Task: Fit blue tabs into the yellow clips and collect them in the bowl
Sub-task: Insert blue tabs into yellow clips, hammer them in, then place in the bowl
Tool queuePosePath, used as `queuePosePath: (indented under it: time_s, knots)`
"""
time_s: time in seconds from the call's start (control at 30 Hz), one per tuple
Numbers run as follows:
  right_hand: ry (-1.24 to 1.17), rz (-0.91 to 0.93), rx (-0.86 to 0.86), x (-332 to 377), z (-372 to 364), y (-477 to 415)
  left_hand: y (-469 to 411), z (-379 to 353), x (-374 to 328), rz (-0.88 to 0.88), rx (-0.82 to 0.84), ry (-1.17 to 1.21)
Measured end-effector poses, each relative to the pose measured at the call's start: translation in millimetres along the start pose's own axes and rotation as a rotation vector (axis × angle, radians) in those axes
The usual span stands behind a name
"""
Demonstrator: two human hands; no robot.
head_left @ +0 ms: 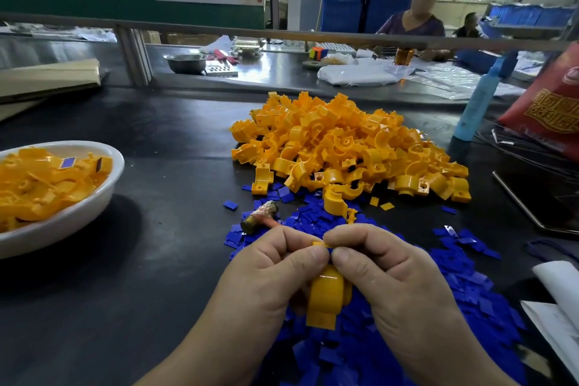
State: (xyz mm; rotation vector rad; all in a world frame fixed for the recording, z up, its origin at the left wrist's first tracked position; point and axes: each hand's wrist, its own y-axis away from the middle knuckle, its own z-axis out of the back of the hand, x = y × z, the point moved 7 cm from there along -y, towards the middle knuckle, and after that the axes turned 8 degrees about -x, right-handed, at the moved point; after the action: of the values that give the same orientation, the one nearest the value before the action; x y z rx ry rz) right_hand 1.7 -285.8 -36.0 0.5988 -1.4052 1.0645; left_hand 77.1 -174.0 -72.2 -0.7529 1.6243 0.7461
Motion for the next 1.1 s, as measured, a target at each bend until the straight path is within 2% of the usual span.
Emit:
queuePosePath:
  time_s: [0.23,0.3,0.4,0.5,0.57,0.73,0.93,1.1]
  knots:
    - [0.162,0.129,-0.021,10.7,-3.9,2.9,3.5,2.6,-10.2,-0.041,-0.057,-0.1]
    - [0.363,0.263,-0.058,15.7,-2.0,2.8,3.5,11.3,-21.1,-0.086,-0.126,-0.192]
    - [0.774,0.406,-0.129,12.9,3.3,-0.2,-4.8,48.0,-33.3,-0.079,-0.336,-0.279]
    - [1.052,0.333,-0.073,-5.5,4.9,-4.4,-15.0,93.4,-37.2,-0.069,-0.55,-0.492]
    - [1.135,0.273,0.005,-18.0,1.8,-4.9,-21.7,111.7,-34.3,-0.065,-0.607,-0.675]
    - [1.24,0.231,0.048,-27.4,-1.0,-6.4,-35.3,131.1,-16.1,0.039,-0.554,-1.172]
    - [1.223,0.259,0.046,-25.6,0.4,-5.5,-35.3,133.2,-14.8,0.086,-0.536,-1.303]
    - [0.938,0.148,-0.019,-12.8,5.2,-4.8,-23.5,134.1,-26.7,0.148,-0.503,-1.481]
